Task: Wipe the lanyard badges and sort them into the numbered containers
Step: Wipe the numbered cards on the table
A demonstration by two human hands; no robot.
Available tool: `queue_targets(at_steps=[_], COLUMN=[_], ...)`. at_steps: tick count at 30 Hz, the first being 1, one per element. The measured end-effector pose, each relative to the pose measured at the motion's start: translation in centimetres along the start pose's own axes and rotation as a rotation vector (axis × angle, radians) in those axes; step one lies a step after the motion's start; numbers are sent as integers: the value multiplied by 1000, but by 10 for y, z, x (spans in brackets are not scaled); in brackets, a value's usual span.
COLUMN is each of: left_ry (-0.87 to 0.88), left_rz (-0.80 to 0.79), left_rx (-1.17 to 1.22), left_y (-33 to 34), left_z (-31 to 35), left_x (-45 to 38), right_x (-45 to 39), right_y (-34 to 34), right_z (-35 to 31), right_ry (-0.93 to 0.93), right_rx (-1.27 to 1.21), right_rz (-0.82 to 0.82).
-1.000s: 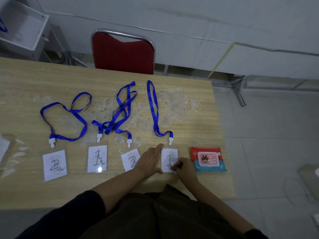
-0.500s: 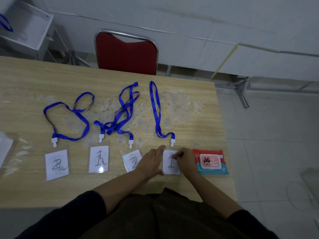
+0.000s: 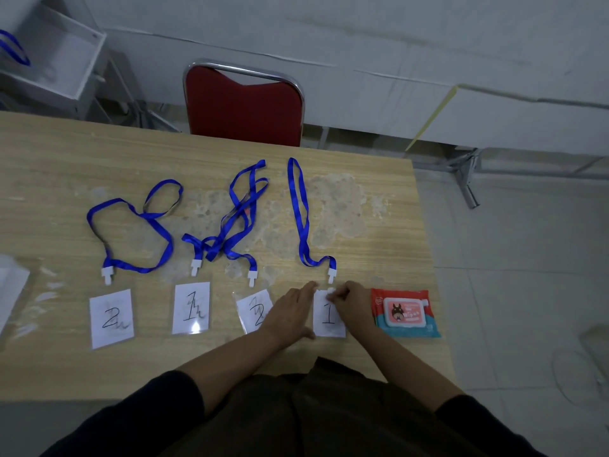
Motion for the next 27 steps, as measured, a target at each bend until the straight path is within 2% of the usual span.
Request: queue_targets(at_steps=[2, 5, 7, 11, 12, 14, 18, 22, 27], left_ry=[-1, -12, -13, 9, 10, 9, 5, 17, 7], left_rz=[-2, -7, -5, 5, 7, 5, -11, 5, -6], left_rx=[-6, 10, 9, -27, -26, -17, -17, -45, -28], left_y=[0, -1, -2, -1, -2, -2, -2, -3, -4], left_z=[0, 0, 0, 0, 1, 1, 2, 3, 2], left_x=[0, 1, 1, 1, 1, 0, 1, 1, 2], right_x=[3, -7, -7, 18, 22, 21, 15, 33, 17], right_y=[4, -8, -13, 12, 17, 15, 7, 25, 15], right_z=[0, 2, -2, -15, -14, -11, -9, -6, -1], right_ry=[-34, 42, 54, -94, -94, -61, -35, -141, -73], right_rx=[29, -81, -62, 127, 130, 138, 69, 101, 84], right_rz=[-53, 39, 68, -266, -301, -263, -68, -226, -39])
Point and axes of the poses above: each hand's wrist, its own x-axis away from the middle knuckle, its own y-axis out of the palm, z = x × y, the point moved 3 cm from there along -x, towards the middle knuckle, and after that the axes turned 7 degrees about -y, right-handed, at the moved point
